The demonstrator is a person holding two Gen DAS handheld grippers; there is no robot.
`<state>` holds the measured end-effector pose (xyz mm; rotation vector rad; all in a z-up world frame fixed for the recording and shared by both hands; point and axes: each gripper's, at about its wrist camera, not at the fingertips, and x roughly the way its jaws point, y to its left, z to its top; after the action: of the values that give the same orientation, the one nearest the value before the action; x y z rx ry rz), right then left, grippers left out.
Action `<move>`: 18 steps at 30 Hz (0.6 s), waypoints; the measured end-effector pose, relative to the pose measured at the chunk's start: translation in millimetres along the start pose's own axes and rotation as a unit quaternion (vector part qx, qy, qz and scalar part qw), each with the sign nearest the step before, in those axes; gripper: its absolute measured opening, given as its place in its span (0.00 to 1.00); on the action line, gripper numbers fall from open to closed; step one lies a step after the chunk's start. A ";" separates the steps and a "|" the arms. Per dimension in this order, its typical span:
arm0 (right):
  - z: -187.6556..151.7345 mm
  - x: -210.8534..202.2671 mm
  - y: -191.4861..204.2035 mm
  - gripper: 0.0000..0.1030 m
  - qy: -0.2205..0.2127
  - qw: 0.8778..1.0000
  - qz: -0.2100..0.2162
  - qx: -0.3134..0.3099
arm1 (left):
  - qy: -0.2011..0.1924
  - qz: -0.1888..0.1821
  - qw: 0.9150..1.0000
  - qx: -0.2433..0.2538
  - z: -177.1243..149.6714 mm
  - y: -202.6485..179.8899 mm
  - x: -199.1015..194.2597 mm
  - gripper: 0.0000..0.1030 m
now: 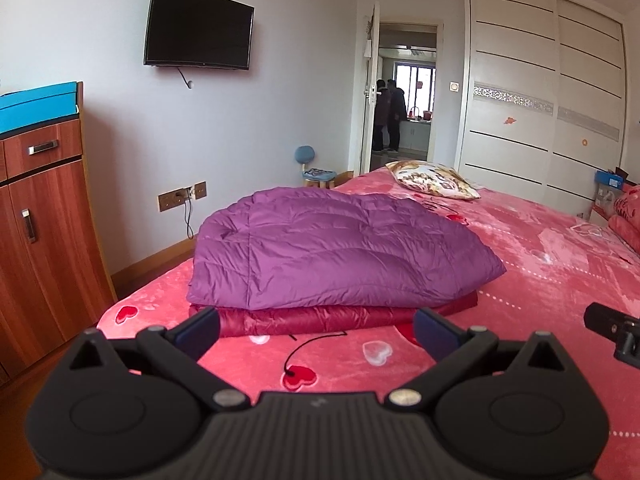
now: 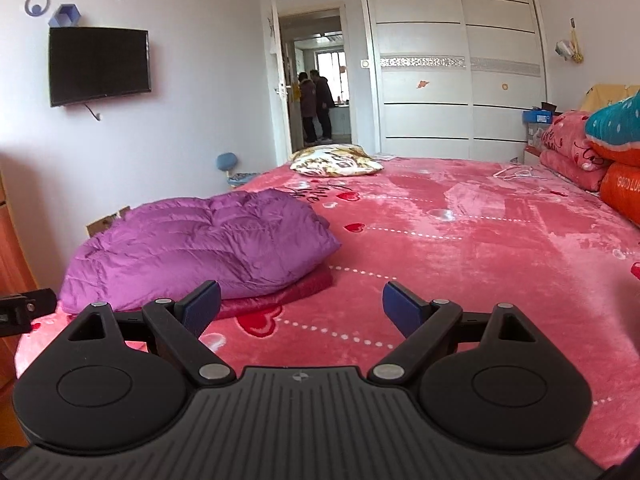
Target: Fold large clothes
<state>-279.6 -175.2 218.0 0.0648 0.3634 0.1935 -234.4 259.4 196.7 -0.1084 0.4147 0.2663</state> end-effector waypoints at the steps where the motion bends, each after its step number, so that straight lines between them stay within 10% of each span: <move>1: -0.1 -0.3 0.8 1.00 0.000 1.000 0.008 0.001 | -0.001 0.000 1.000 0.000 -0.5 0.6 -1.8 0.99; 18: -5.0 -9.3 14.0 1.00 0.003 1.000 0.026 -0.012 | -0.005 0.020 1.000 -0.005 -3.8 12.7 -17.2 0.99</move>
<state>-292.4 -163.2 217.9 0.0508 0.3660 0.2495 -254.5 267.0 199.7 -0.1092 0.4051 0.3090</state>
